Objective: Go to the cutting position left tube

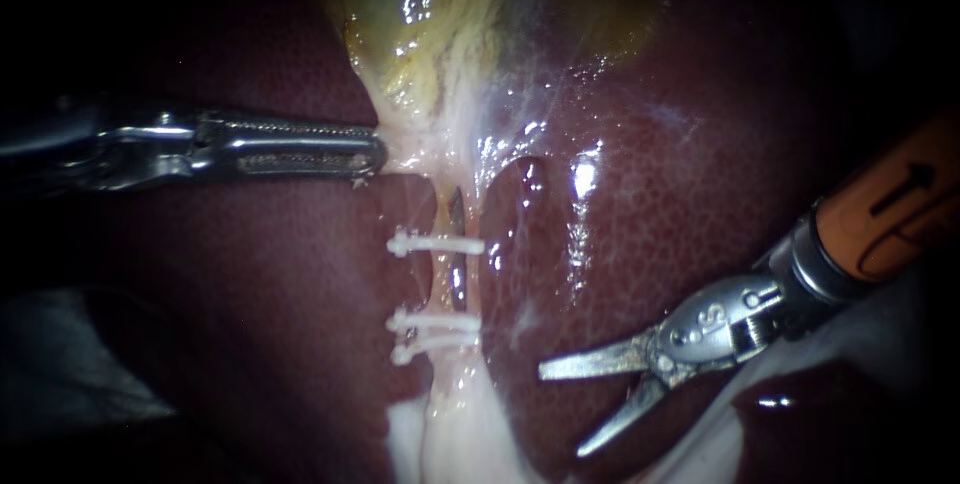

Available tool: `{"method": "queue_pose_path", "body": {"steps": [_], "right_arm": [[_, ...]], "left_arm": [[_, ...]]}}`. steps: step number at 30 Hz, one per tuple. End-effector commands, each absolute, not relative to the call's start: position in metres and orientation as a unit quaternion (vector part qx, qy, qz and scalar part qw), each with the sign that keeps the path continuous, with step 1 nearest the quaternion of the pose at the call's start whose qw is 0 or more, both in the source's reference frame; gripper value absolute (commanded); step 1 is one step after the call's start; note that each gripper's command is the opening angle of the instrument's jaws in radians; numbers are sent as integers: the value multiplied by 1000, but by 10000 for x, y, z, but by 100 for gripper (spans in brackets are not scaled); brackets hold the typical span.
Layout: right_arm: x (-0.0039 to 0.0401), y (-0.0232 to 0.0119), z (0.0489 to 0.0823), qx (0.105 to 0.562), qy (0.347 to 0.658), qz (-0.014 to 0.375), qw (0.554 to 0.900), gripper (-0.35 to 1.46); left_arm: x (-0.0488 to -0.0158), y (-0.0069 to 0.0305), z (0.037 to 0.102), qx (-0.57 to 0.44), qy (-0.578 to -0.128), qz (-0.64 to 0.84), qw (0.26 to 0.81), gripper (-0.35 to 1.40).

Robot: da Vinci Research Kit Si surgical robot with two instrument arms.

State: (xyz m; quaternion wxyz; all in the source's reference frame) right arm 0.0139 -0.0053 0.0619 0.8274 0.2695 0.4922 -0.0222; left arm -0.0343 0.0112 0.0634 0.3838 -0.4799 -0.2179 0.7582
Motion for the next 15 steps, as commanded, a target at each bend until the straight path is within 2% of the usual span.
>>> {"method": "queue_pose_path", "body": {"steps": [1, 4, 10, 15], "right_arm": [[137, -53, 618, 270, 492, -23, 827, 143], [137, -53, 618, 270, 492, -23, 827, 143], [138, -52, 620, 270, 491, -23, 828, 143], [154, -44, 623, 277, 491, -25, 825, 143]], "left_arm": [[-341, 112, 632, -480, -219, 758, 384, -35], [-330, 114, 617, -480, -223, 757, 383, -35], [-286, 121, 576, -485, -217, 750, 393, -35], [-281, 121, 565, -485, -217, 747, 399, -35]]}}
